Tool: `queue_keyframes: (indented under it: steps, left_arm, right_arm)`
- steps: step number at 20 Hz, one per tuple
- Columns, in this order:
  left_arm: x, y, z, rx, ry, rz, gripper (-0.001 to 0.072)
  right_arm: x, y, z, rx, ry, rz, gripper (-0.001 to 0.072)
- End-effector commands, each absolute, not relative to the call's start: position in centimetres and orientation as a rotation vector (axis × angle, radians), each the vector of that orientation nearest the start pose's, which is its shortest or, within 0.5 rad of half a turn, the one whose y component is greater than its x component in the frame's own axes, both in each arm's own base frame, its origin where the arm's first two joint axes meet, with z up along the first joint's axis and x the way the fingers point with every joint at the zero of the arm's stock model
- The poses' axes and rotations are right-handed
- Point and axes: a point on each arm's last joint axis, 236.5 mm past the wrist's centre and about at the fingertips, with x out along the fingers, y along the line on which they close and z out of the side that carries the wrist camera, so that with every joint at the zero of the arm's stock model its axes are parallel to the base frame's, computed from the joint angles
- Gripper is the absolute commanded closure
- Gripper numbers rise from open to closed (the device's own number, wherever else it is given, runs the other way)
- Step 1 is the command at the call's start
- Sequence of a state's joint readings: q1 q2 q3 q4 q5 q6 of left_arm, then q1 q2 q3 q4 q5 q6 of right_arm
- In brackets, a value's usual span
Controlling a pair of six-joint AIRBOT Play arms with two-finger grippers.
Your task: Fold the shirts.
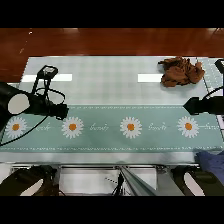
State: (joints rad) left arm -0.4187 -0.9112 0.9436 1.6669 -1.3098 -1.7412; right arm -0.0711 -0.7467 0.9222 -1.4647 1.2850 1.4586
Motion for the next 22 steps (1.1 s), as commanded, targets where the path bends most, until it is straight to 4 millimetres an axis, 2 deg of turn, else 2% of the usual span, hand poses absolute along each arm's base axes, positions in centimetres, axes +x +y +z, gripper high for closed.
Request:
queue_keyframes:
  steps: [1, 16, 19, 22]
  left_arm:
    - [27.0, -9.6, 4.4, 0.199, 1.252, -0.189, 0.0101]
    - [27.0, -9.6, 4.4, 0.199, 1.252, -0.189, 0.0101]
    - [27.4, -9.8, 4.6, 0.195, 1.235, -0.193, 0.0101]
    - [29.8, -10.9, 5.6, 0.169, 1.121, -0.218, 0.0101]
  right_arm:
    - [27.7, 0.4, 8.5, 0.022, 1.101, 0.073, 0.0111]
    - [27.8, 0.5, 8.5, 0.024, 1.101, 0.073, 0.0111]
    - [29.2, 0.8, 9.4, 0.039, 1.03, 0.079, 0.0111]
    - [31.4, 0.5, 10.8, 0.042, 0.92, 0.063, 0.0112]
